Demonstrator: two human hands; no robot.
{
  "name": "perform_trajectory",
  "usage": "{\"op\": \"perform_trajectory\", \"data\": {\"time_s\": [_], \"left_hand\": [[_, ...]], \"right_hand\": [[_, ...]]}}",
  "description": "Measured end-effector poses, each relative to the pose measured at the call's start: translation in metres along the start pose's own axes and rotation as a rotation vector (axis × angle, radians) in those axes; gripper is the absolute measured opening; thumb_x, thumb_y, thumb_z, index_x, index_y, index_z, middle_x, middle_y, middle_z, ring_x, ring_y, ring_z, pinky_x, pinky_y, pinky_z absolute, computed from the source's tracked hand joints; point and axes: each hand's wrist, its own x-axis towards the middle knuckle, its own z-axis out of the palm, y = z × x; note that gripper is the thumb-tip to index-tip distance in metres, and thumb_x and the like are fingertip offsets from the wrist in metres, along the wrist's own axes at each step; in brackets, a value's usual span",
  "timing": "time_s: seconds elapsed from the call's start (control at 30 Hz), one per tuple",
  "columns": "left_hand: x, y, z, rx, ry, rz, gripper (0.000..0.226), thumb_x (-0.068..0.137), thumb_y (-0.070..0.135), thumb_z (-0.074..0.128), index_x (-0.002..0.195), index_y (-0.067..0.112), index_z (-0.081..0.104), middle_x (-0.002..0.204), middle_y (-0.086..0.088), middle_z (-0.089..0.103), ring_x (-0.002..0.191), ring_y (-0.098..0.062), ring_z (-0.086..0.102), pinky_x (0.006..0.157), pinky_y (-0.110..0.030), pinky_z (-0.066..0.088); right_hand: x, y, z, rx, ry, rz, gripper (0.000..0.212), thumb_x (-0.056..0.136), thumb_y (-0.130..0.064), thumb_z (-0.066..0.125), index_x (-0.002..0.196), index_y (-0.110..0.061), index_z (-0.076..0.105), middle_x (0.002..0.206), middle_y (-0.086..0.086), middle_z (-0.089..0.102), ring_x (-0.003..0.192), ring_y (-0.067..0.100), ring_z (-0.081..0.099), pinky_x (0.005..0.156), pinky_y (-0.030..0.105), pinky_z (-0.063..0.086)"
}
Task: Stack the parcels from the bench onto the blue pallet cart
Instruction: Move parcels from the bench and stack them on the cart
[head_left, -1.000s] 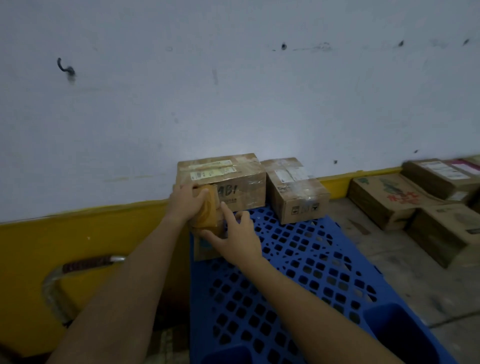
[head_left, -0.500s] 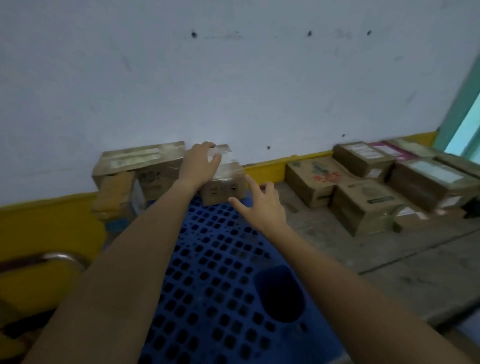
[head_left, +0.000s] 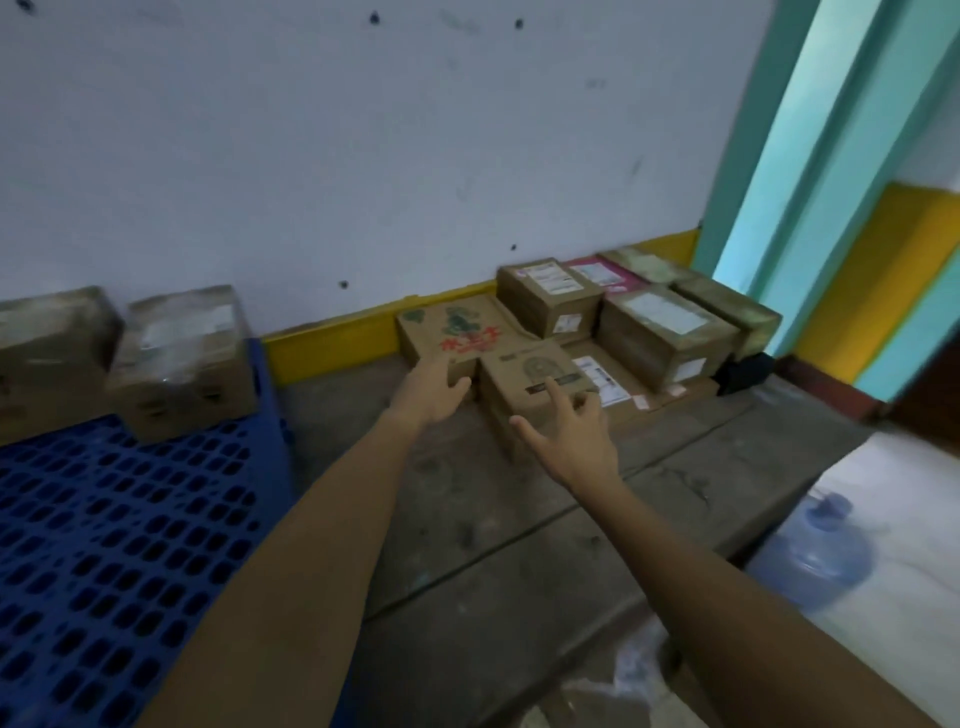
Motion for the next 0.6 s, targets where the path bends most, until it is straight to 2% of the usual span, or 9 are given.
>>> {"op": "perform_trajectory", "data": {"time_s": [0.13, 0.23, 0.37, 0.47, 0.6], "left_hand": [[0.031, 0.014, 0.023, -0.006, -0.071, 0.078, 0.051, 0.094, 0.032, 0.049, 0.140, 0.015, 0.037, 0.146, -0.009, 0.039, 0.133, -0.026, 0.036, 0.110, -0.039, 0.032], [0.060, 0.016, 0.036, -0.006, -0.090, 0.094, 0.049, 0.094, 0.031, 0.049, 0.139, 0.014, 0.039, 0.145, -0.008, 0.039, 0.133, -0.025, 0.036, 0.111, -0.042, 0.031], [0.098, 0.010, 0.059, -0.038, -0.132, 0.028, 0.060, 0.095, 0.039, 0.045, 0.146, 0.018, 0.023, 0.152, -0.005, 0.023, 0.137, -0.027, 0.029, 0.110, -0.043, 0.030], [0.121, 0.008, 0.072, -0.029, -0.148, 0.009, 0.062, 0.094, 0.044, 0.042, 0.148, 0.022, 0.018, 0.155, -0.004, 0.015, 0.139, -0.028, 0.024, 0.109, -0.047, 0.031], [0.136, 0.007, 0.083, 0.046, -0.194, -0.005, 0.062, 0.094, 0.048, 0.039, 0.147, 0.024, 0.018, 0.154, -0.009, 0.016, 0.136, -0.033, 0.030, 0.107, -0.048, 0.034]], "right_hand": [[0.023, 0.035, -0.002, 0.066, 0.039, 0.070, 0.070, 0.083, -0.063, 0.049, 0.142, -0.036, 0.024, 0.146, 0.014, 0.021, 0.135, 0.034, 0.024, 0.100, 0.045, 0.038], [0.044, 0.050, 0.001, 0.111, 0.055, 0.102, 0.070, 0.082, -0.063, 0.051, 0.141, -0.039, 0.023, 0.148, 0.013, 0.019, 0.137, 0.033, 0.022, 0.101, 0.045, 0.037], [0.078, 0.060, 0.011, 0.103, 0.046, 0.138, 0.074, 0.081, -0.067, 0.046, 0.144, -0.038, 0.020, 0.151, 0.012, 0.015, 0.139, 0.032, 0.017, 0.102, 0.046, 0.036], [0.099, 0.062, 0.021, 0.139, 0.034, 0.178, 0.072, 0.081, -0.067, 0.047, 0.143, -0.039, 0.021, 0.149, 0.008, 0.015, 0.136, 0.028, 0.026, 0.098, 0.041, 0.041], [0.112, 0.062, 0.035, 0.198, -0.009, 0.169, 0.071, 0.083, -0.063, 0.049, 0.143, -0.039, 0.020, 0.147, 0.007, 0.016, 0.131, 0.025, 0.035, 0.097, 0.038, 0.043]]}}
